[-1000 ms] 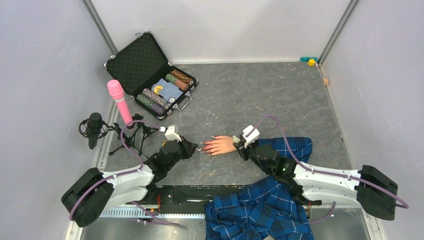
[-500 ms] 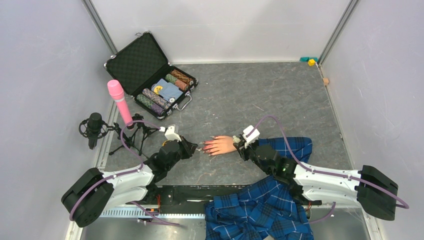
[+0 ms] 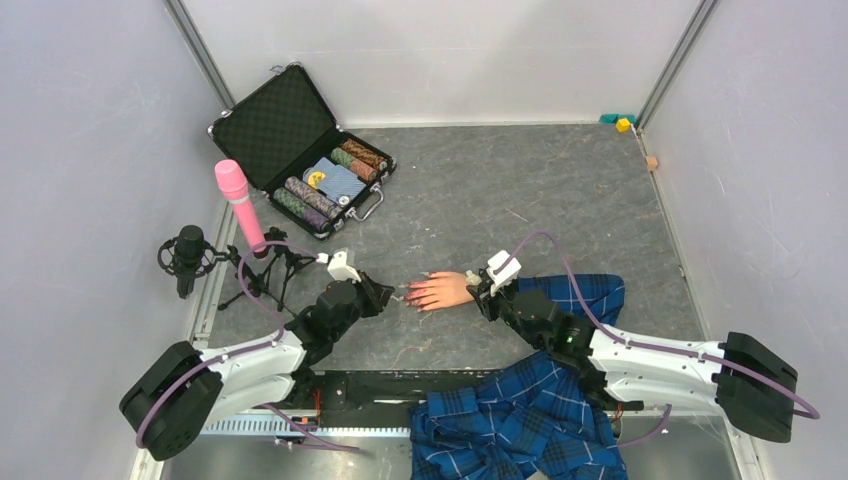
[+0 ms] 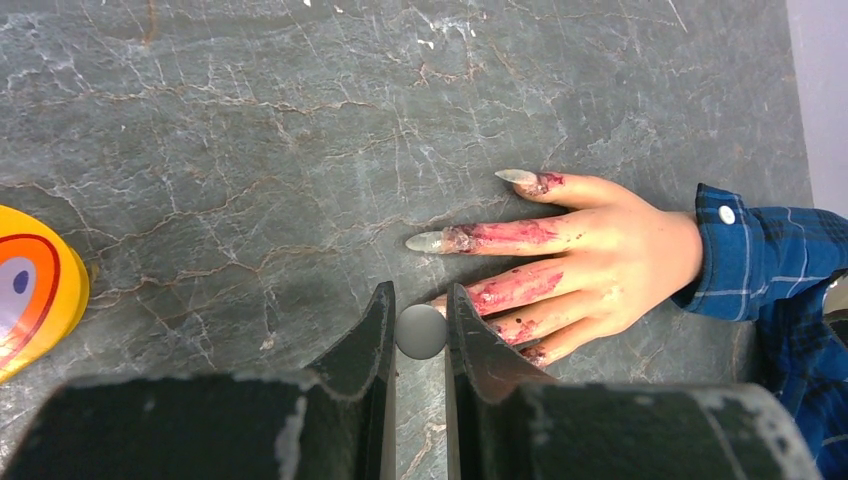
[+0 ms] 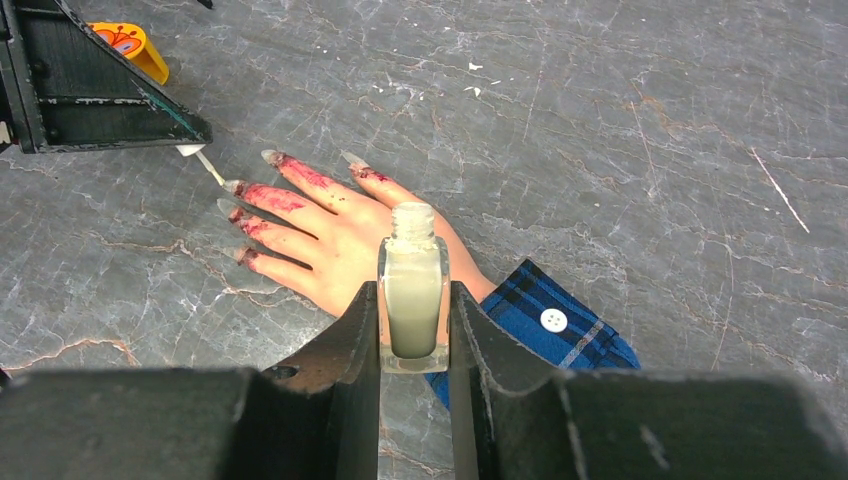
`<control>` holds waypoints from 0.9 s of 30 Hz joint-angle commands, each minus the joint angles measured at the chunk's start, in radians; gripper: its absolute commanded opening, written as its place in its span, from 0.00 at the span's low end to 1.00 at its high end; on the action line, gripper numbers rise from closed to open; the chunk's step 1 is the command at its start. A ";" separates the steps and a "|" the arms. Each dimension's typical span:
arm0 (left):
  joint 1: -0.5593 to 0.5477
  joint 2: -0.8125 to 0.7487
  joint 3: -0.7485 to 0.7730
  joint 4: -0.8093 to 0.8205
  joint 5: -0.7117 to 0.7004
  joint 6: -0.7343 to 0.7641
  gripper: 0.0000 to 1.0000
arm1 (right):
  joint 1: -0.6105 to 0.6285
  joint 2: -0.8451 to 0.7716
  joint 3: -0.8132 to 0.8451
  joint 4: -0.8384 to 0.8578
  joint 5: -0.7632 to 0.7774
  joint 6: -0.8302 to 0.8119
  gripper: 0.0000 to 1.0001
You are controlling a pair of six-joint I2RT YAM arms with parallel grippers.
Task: Paint the nails
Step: Paint the nail polish on the nail.
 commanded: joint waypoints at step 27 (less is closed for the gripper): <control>0.009 -0.010 0.045 -0.042 -0.022 0.048 0.02 | -0.003 -0.018 -0.006 0.061 0.007 0.009 0.00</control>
